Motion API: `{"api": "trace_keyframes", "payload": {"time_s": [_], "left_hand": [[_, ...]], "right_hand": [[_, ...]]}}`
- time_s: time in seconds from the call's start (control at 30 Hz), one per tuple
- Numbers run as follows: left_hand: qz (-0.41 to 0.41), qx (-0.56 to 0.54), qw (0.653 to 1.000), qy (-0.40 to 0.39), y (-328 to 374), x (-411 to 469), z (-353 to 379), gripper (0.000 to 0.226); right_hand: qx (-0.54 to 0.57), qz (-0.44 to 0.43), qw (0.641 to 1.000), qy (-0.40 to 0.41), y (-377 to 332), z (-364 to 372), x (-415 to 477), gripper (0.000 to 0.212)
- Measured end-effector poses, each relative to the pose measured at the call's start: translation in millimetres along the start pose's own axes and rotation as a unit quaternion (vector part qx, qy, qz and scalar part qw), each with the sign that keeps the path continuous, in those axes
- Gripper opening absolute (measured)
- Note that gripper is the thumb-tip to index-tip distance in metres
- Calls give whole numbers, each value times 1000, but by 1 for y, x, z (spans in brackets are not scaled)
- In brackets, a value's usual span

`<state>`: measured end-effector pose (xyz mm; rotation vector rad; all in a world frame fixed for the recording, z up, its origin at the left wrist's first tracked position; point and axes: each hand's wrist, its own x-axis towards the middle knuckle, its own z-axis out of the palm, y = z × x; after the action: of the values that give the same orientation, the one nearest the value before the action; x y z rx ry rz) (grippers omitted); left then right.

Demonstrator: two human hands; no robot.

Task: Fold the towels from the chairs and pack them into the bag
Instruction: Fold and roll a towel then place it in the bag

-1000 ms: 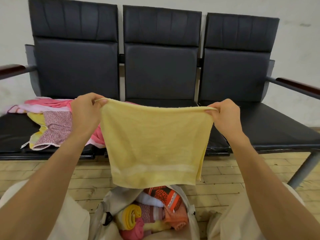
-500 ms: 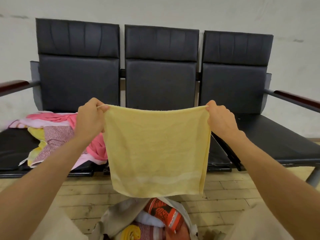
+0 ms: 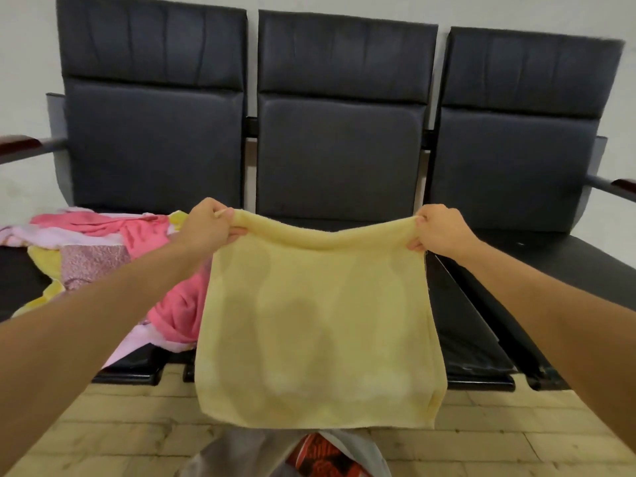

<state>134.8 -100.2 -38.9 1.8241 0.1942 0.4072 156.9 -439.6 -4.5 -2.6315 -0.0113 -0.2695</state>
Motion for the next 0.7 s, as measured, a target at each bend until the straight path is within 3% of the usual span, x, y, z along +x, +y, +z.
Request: {"api": "trace_keyframes", "payload": {"time_s": [0.1, 0.2, 0.3, 0.43, 0.57, 0.7], "left_hand": [[67, 61, 996, -1, -12, 5, 8, 12], [109, 92, 987, -73, -24, -9, 14, 14], [109, 175, 971, -118, -43, -33, 14, 21], [66, 201, 957, -198, -65, -66, 2, 14], [102, 343, 886, -295, -86, -75, -13, 15], [106, 329, 868, -356, -99, -76, -24, 17]], "right_hand": [[12, -33, 999, 16, 10, 19, 11, 19], [48, -59, 994, 83, 19, 36, 1, 19], [55, -54, 994, 74, 32, 51, -20, 20], [31, -53, 998, -8, 45, 61, -58, 18], [-26, -53, 989, -135, 46, 64, -94, 18], [-155, -89, 958, -224, 44, 76, -115, 30]]}}
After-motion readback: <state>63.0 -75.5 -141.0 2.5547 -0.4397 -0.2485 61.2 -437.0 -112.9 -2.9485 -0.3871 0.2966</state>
